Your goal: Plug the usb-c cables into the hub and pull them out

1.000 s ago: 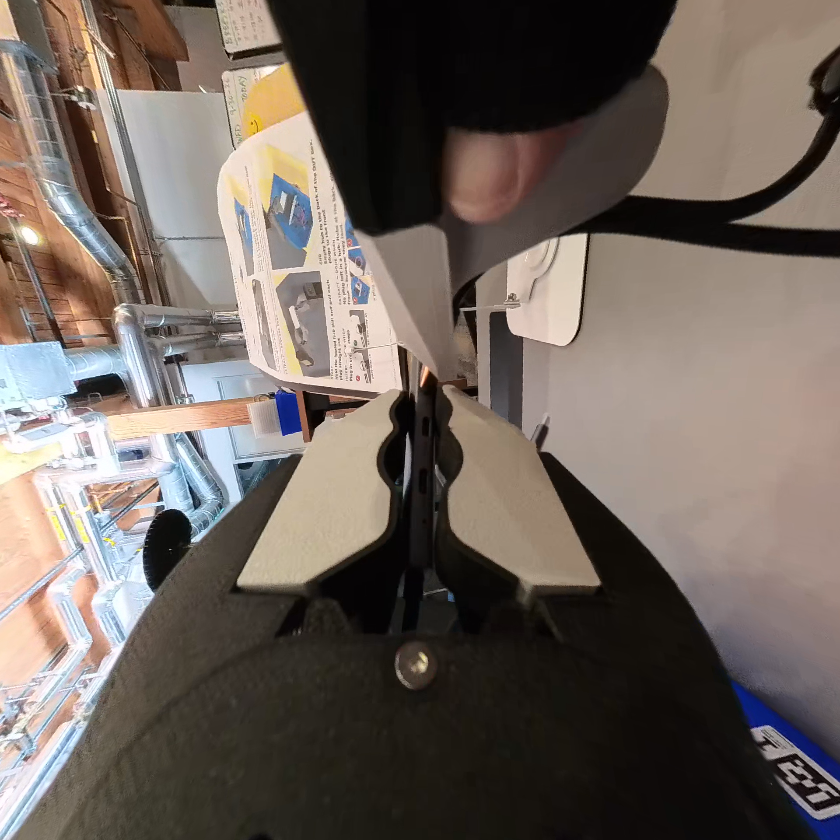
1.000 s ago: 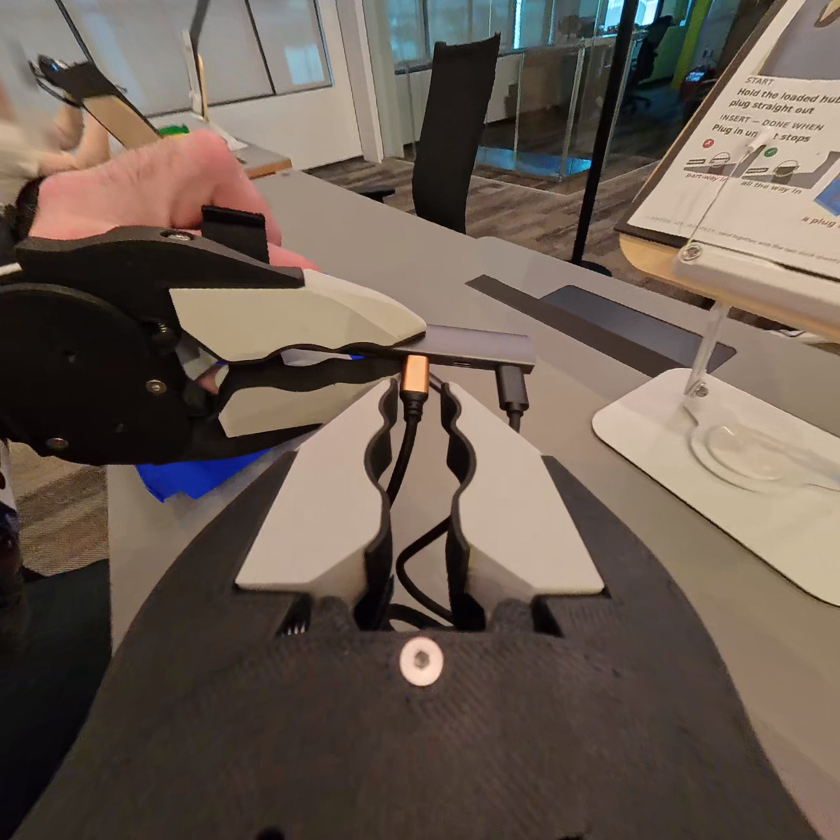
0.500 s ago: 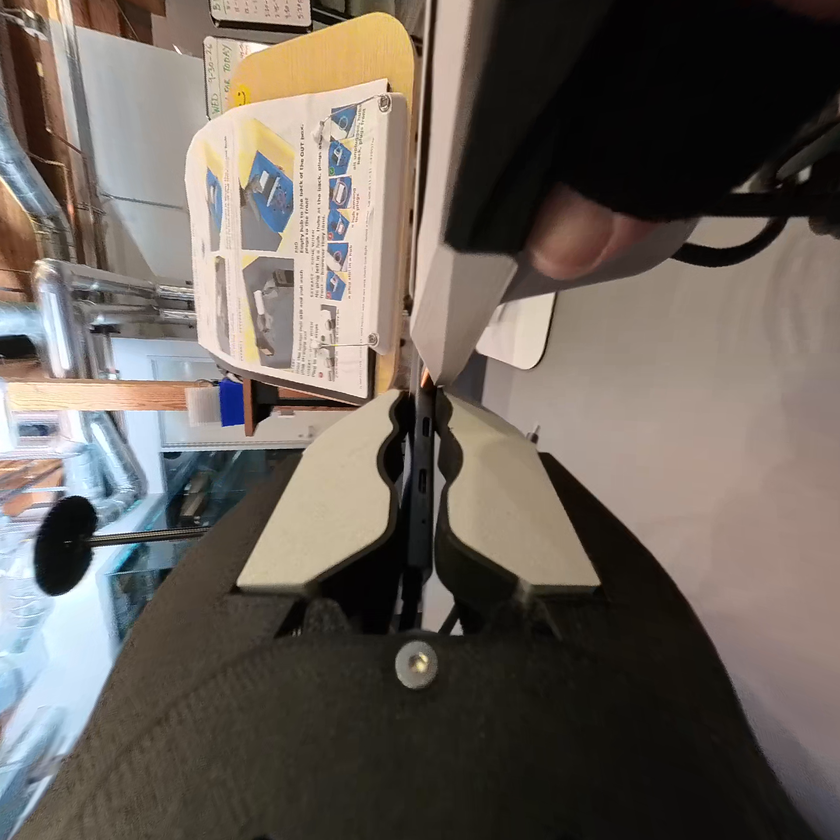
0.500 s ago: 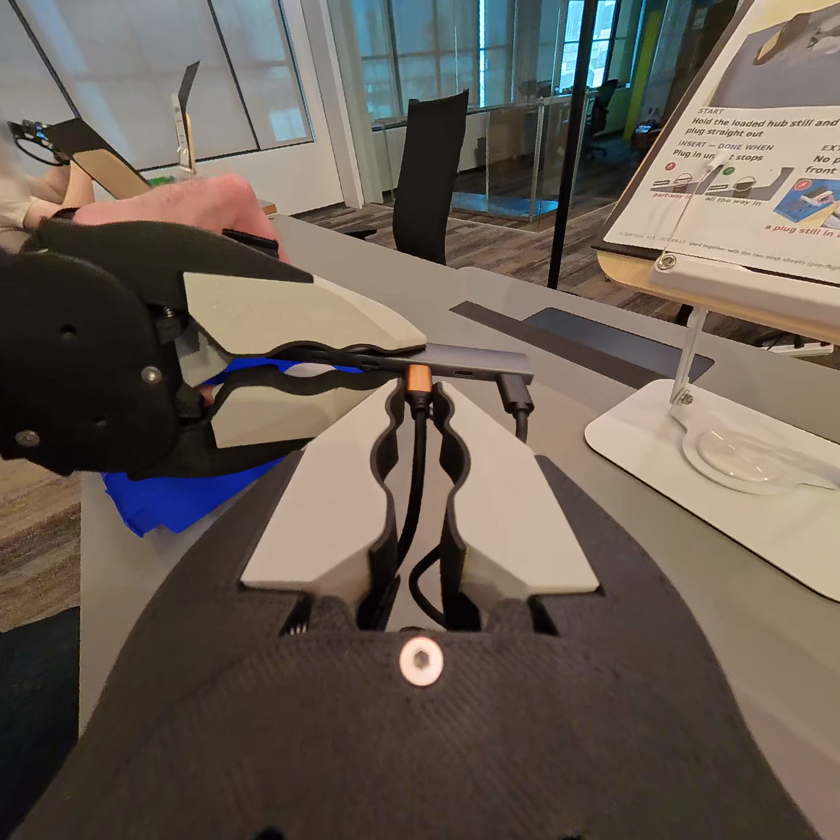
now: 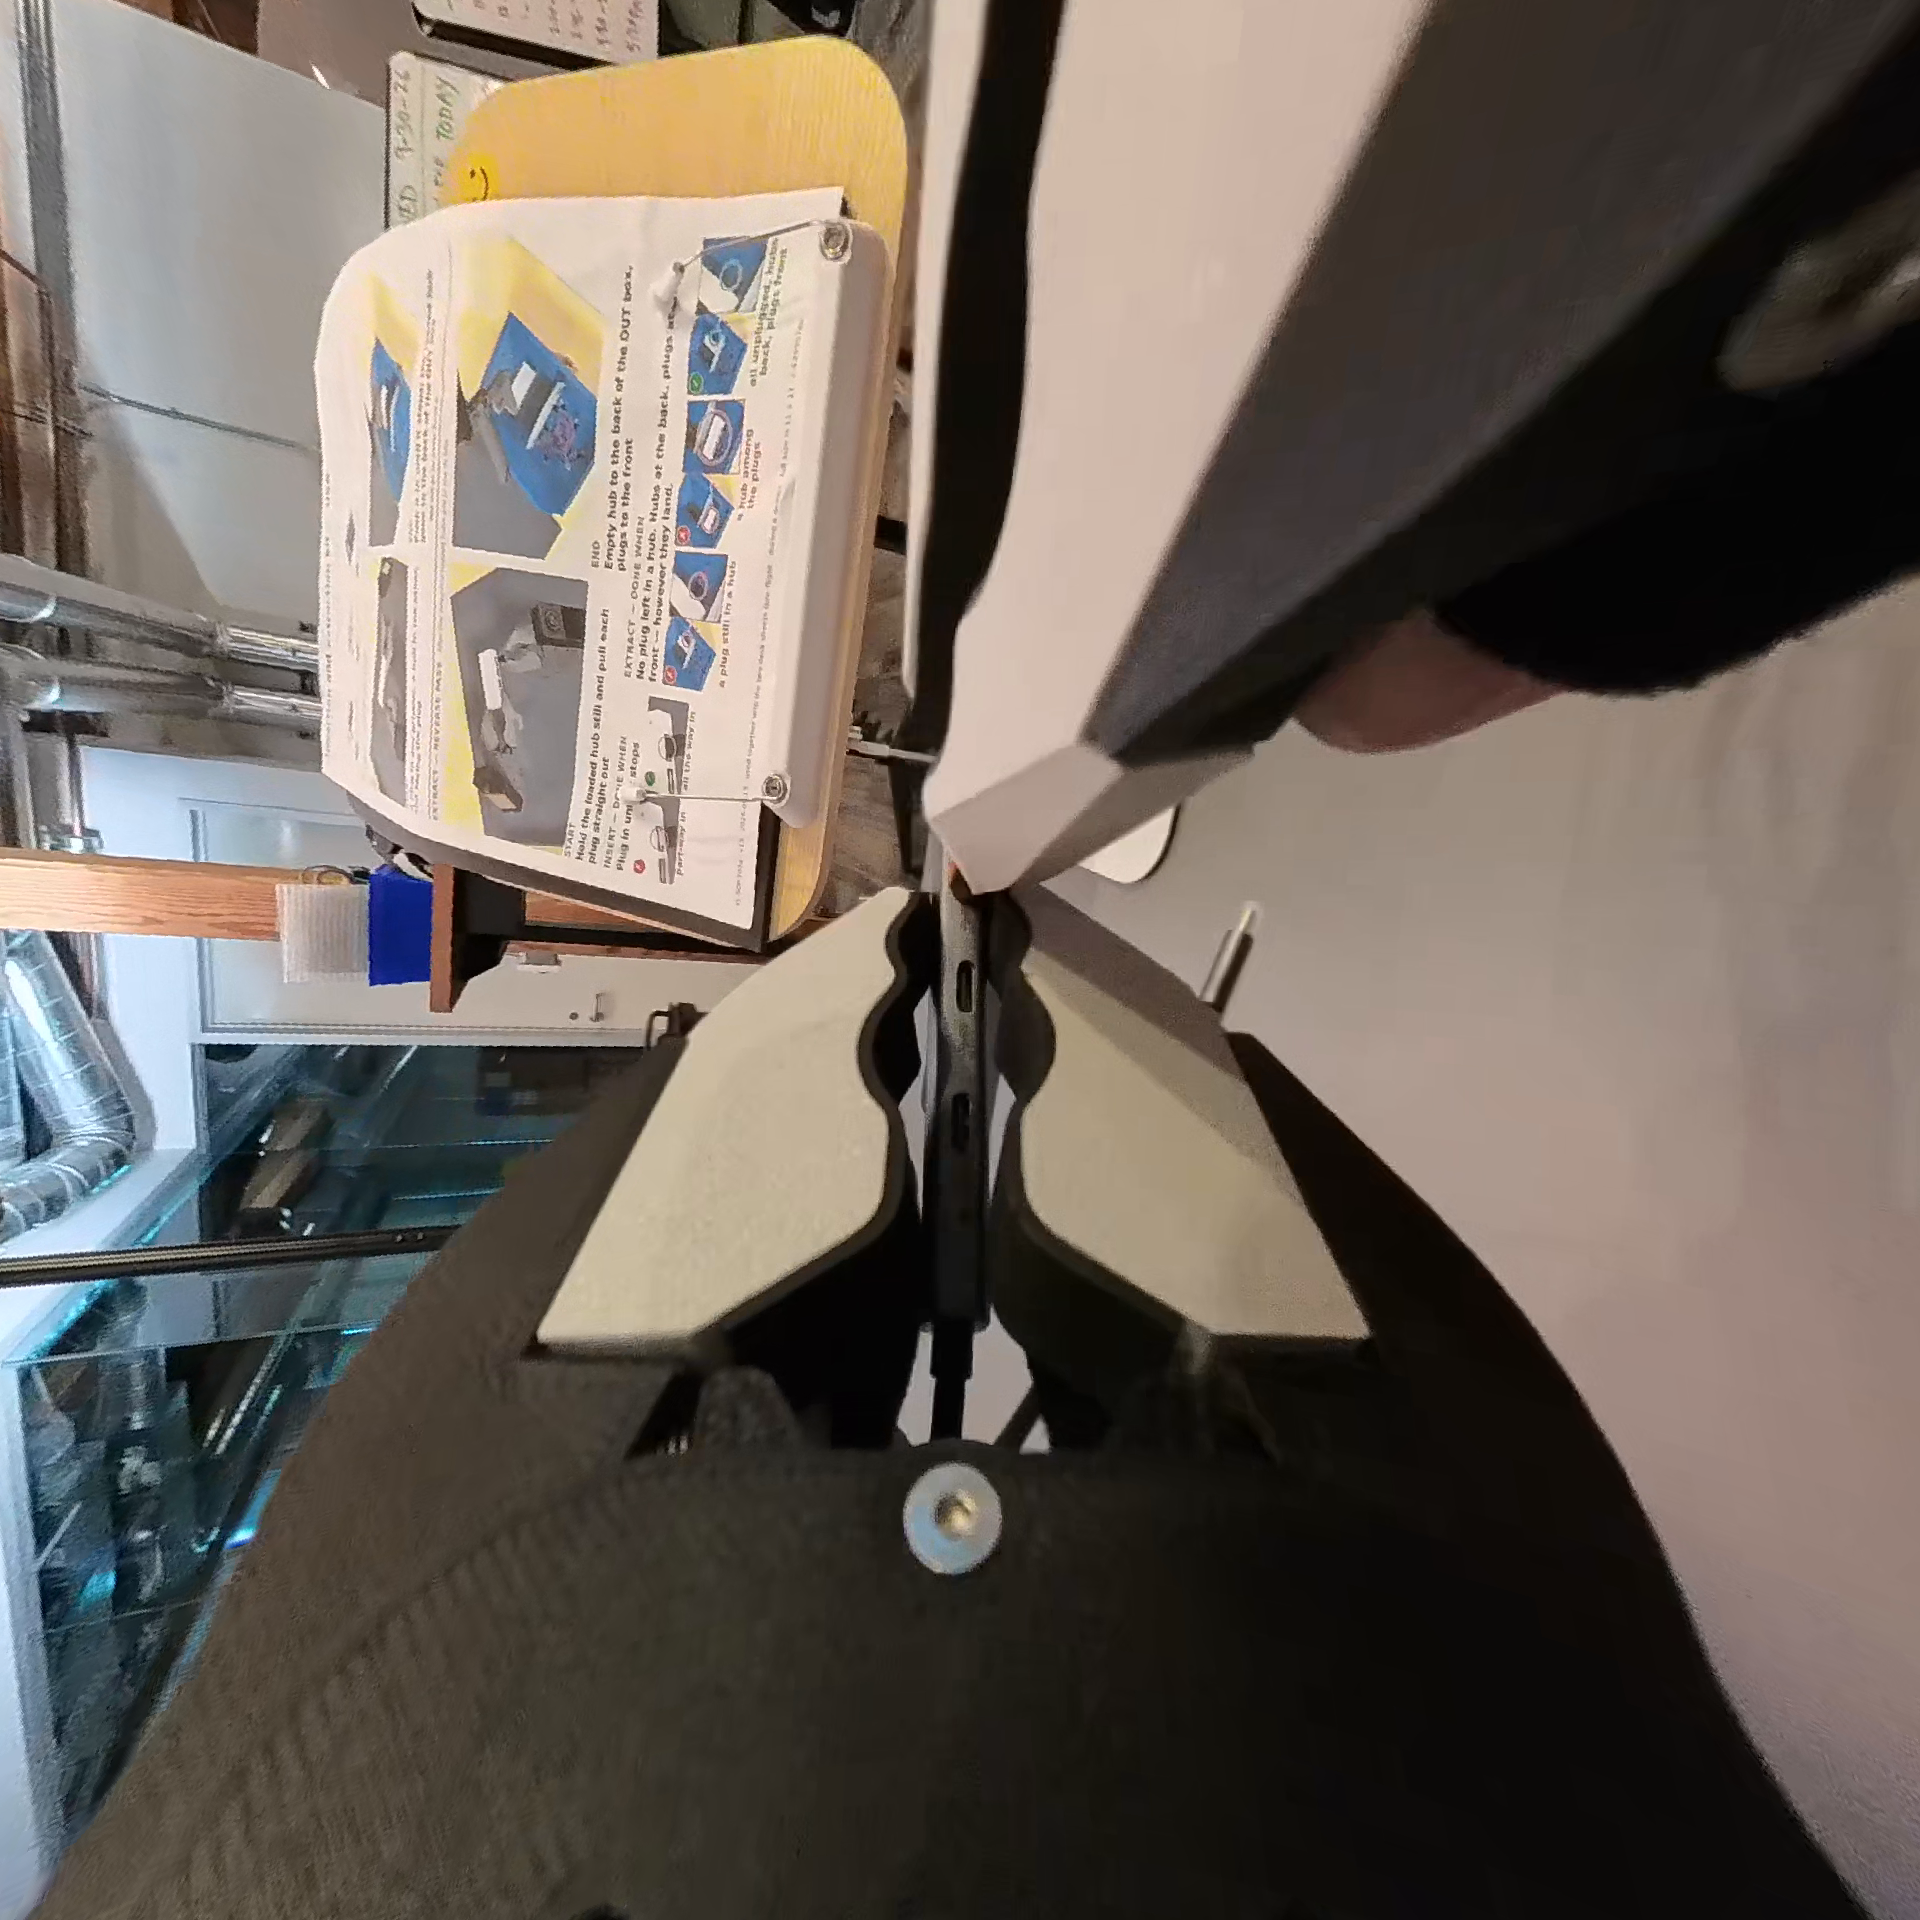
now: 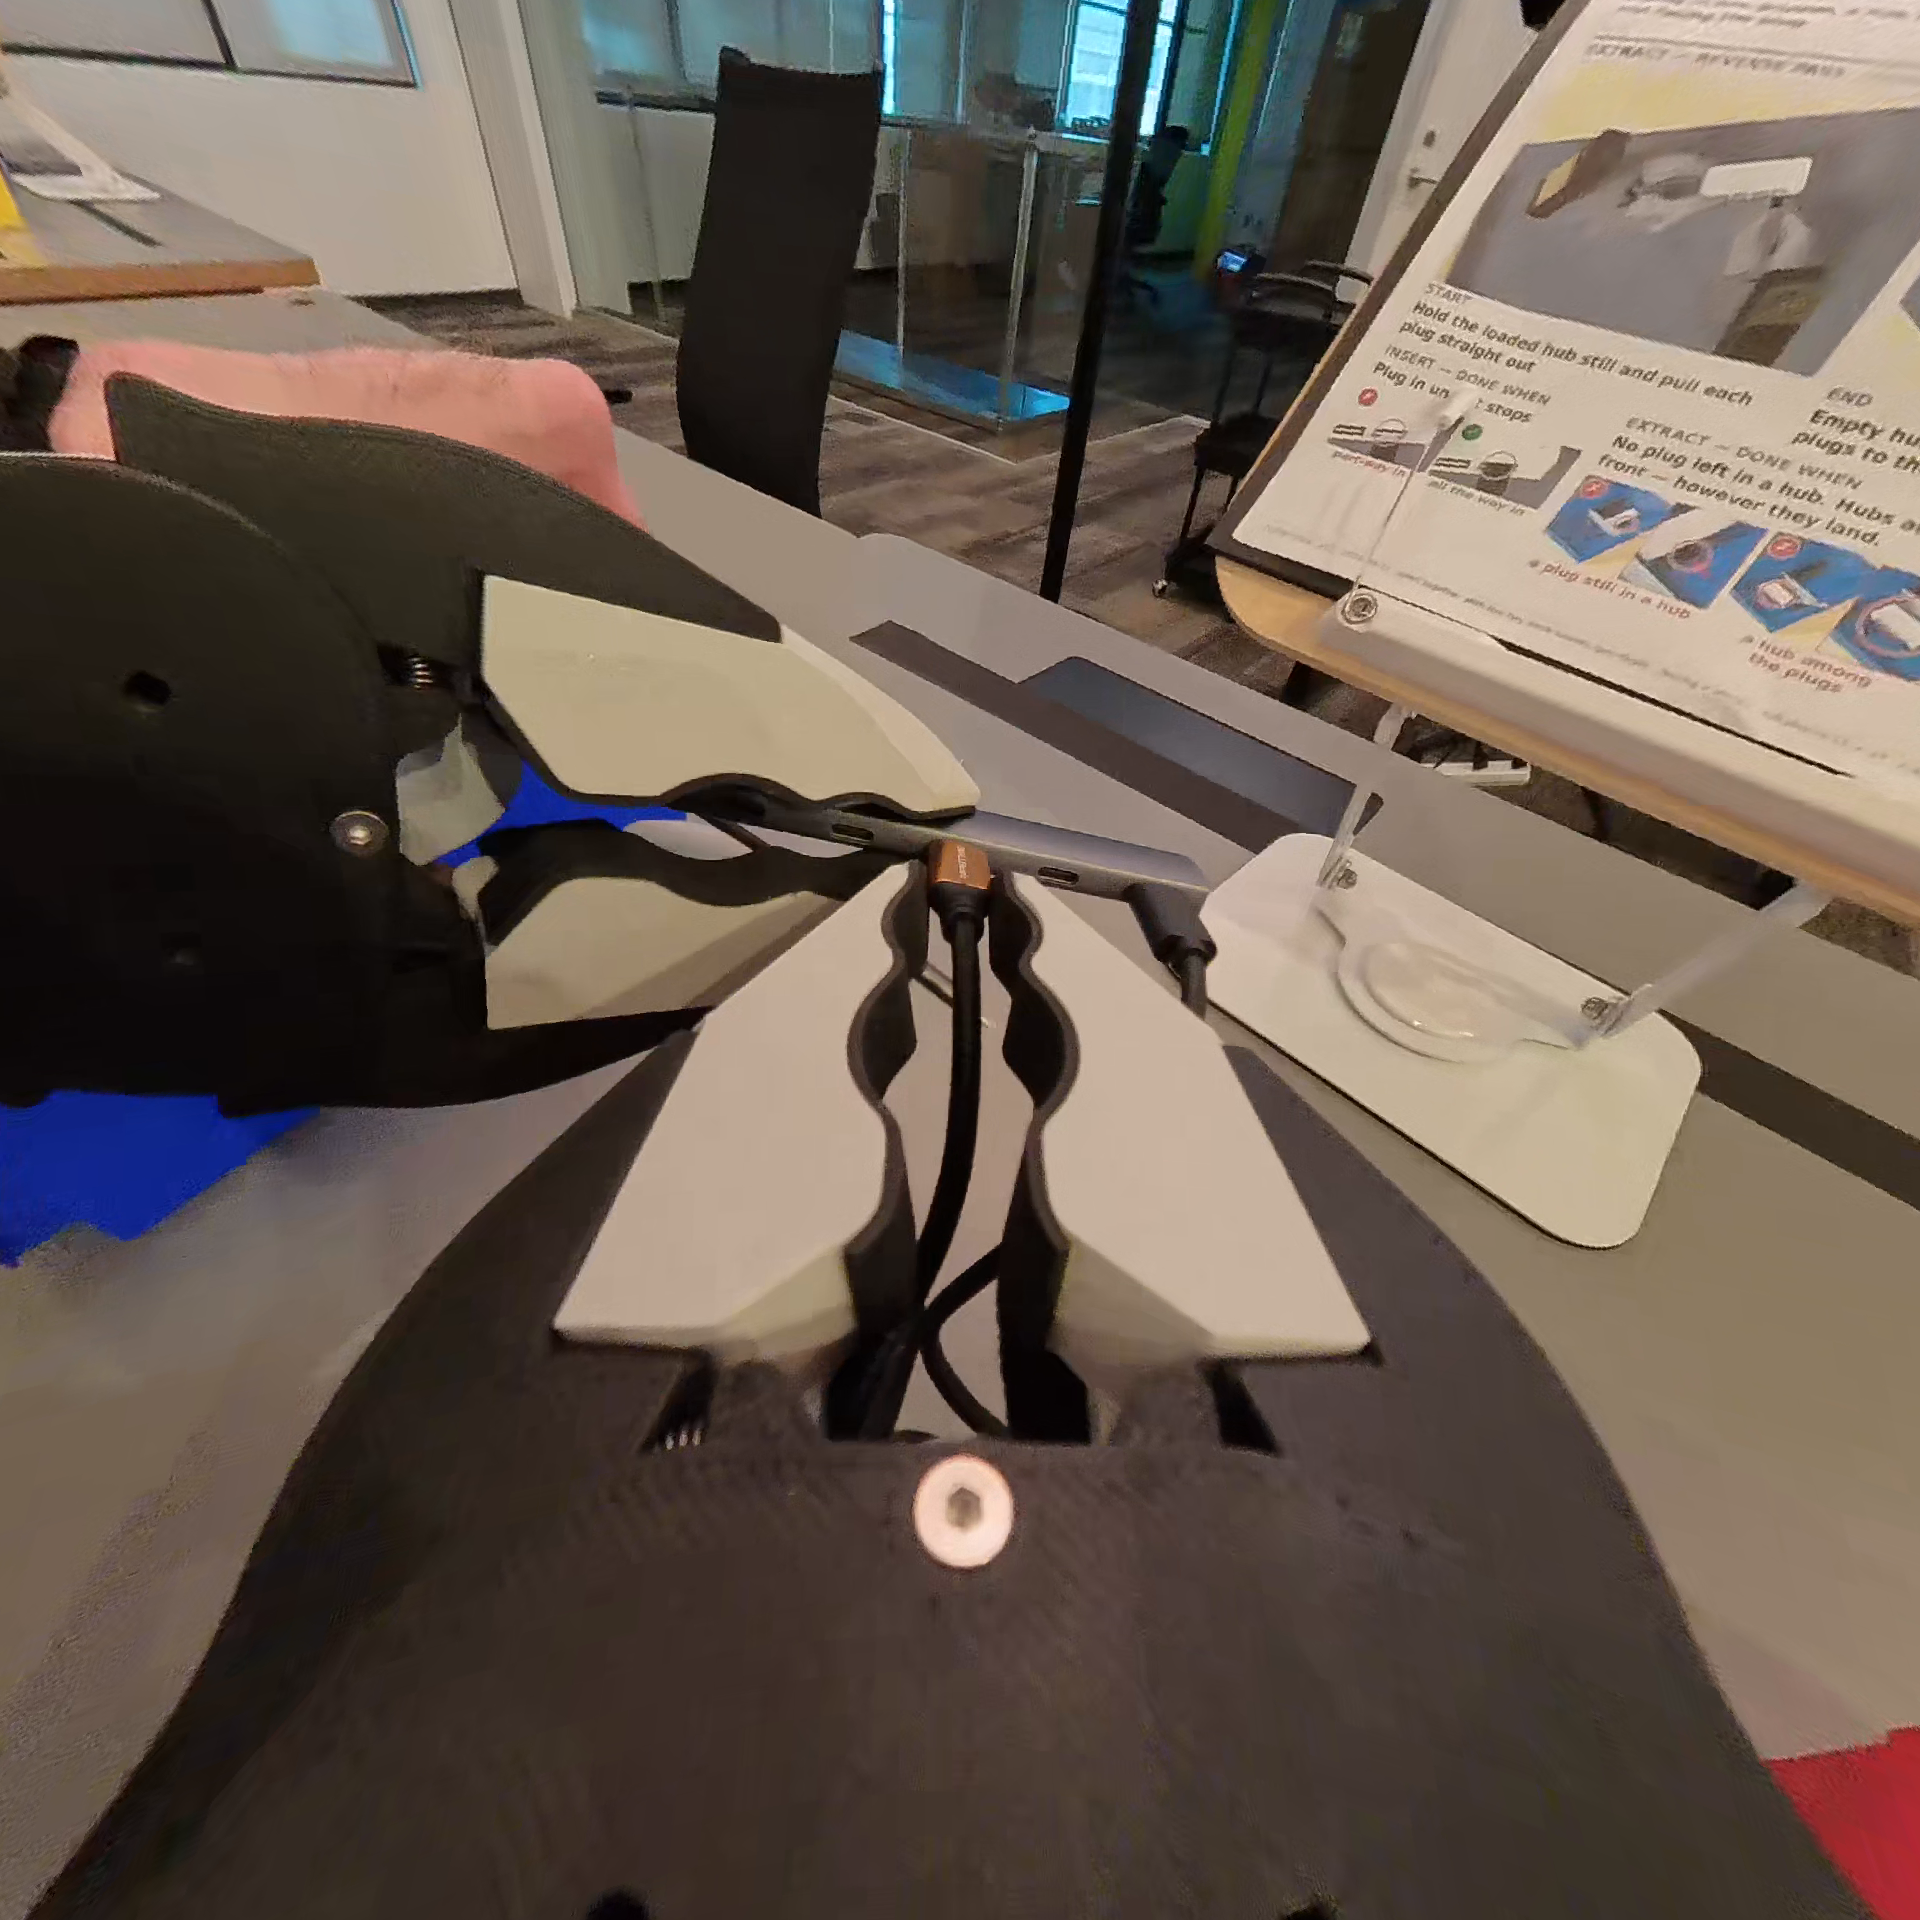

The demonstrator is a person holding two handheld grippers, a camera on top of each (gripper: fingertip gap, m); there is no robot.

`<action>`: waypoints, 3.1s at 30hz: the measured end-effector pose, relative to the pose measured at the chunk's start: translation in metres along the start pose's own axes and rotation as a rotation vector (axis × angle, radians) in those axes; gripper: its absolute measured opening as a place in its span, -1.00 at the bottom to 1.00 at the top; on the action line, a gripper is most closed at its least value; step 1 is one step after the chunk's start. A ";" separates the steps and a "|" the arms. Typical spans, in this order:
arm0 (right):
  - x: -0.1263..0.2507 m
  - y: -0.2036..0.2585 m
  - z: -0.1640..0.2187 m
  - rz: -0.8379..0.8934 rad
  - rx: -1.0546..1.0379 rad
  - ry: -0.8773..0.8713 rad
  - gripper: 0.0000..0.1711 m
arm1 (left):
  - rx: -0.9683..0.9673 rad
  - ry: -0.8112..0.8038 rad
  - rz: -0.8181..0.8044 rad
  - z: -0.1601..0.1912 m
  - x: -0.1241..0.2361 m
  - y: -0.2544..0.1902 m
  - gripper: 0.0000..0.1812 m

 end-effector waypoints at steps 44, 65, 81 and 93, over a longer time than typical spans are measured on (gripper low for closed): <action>0.002 0.001 0.008 -0.198 -0.021 0.040 -0.90 | -0.285 0.115 -0.038 -0.002 -0.006 -0.012 -0.89; 0.028 -0.011 -0.006 -0.240 -0.206 -0.169 -0.90 | -0.120 0.247 -0.007 0.050 -0.027 0.001 -0.90; 0.099 -0.066 -0.037 -0.234 -0.105 -0.175 -0.90 | -0.016 0.225 -0.030 0.057 -0.003 0.017 -0.90; 0.221 -0.145 -0.035 -0.029 -0.115 -0.136 -0.89 | 0.054 0.222 -0.036 0.073 0.016 0.017 -0.90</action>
Point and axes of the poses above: each gripper's, where its closed fingertips meet, x back along the fingers, z out of its underside, y = z × x across the jaws, the point moved 6 cm from there along x, back along the fingers, and after that the axes turned 12 degrees about x, right-handed, at the moved point
